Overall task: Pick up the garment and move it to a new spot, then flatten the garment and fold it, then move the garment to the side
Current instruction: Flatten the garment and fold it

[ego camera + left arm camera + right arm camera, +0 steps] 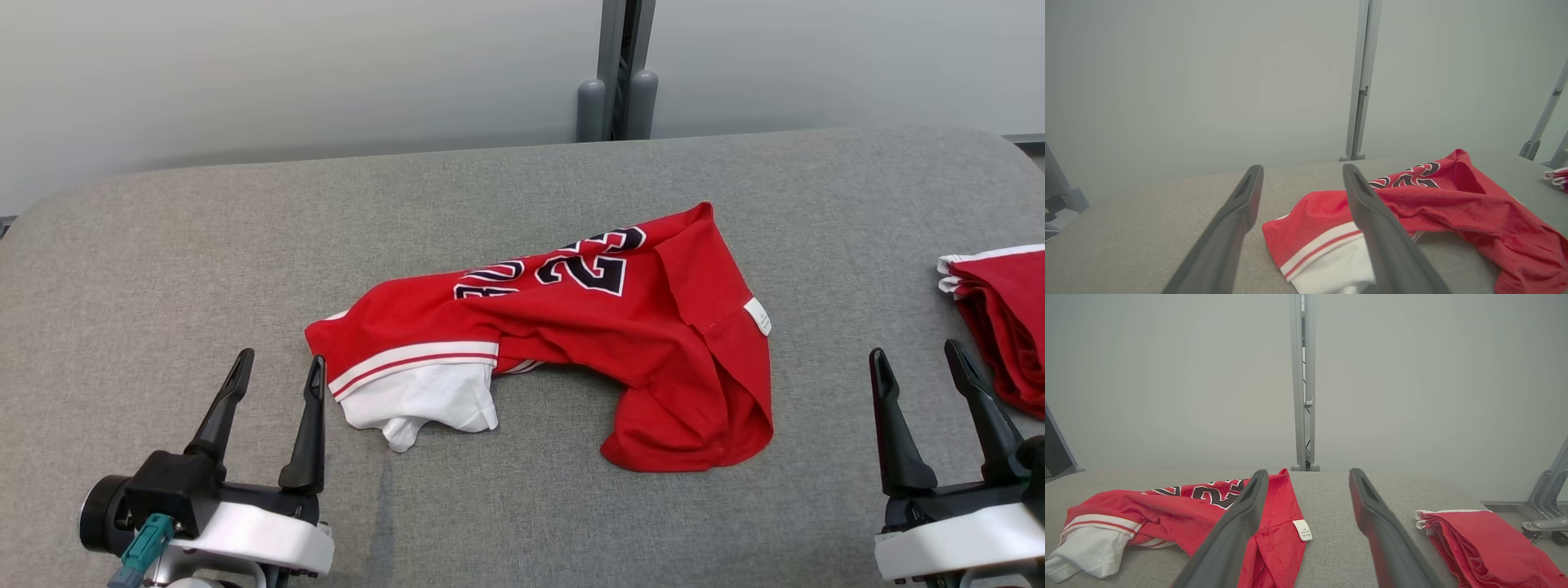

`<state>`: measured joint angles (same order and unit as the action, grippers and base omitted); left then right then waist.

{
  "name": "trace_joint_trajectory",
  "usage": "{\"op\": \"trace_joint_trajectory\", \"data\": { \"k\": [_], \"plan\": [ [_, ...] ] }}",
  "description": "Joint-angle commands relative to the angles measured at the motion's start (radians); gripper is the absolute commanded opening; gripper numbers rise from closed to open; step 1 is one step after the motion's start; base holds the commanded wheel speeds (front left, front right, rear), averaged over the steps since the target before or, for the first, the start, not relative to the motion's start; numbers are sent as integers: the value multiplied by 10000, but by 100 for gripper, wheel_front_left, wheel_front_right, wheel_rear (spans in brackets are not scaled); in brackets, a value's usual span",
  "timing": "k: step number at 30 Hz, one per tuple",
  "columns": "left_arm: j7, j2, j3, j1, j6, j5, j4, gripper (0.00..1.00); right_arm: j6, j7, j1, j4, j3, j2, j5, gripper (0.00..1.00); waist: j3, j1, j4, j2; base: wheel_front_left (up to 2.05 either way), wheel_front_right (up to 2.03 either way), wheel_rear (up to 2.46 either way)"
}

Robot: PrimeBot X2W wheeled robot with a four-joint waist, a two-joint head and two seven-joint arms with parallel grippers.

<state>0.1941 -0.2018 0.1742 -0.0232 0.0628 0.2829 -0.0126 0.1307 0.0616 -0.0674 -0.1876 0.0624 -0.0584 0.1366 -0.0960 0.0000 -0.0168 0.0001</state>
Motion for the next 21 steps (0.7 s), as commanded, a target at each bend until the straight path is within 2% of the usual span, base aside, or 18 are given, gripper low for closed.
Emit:
{"op": "trace_joint_trajectory", "data": {
  "k": [1, 7, 14, 21],
  "plan": [
    [-3, -58, -50, 84, 52, 74, 18, 100, 1, -8, -36, -56, 11, 2, -45, 100, -10, 0, -10, -1, 0, 0, 0],
    [-188, -21, 49, -131, -18, 192, -5, 100, 1, 7, 70, -123, -17, 32, -15, 100, -145, 0, -1, -1, 0, 0, 0],
    [-1702, 110, 593, -446, -436, 709, -730, 100, 1, -39, 345, -102, -305, 42, -13, 100, -720, 0, -135, -1, 0, 0, 0],
    [-2833, 243, 688, -300, -326, 1187, -1207, 100, 1, 122, 590, 117, -518, 45, 80, 100, -1335, 0, -318, -1, 0, 0, 0]
  ]
}}
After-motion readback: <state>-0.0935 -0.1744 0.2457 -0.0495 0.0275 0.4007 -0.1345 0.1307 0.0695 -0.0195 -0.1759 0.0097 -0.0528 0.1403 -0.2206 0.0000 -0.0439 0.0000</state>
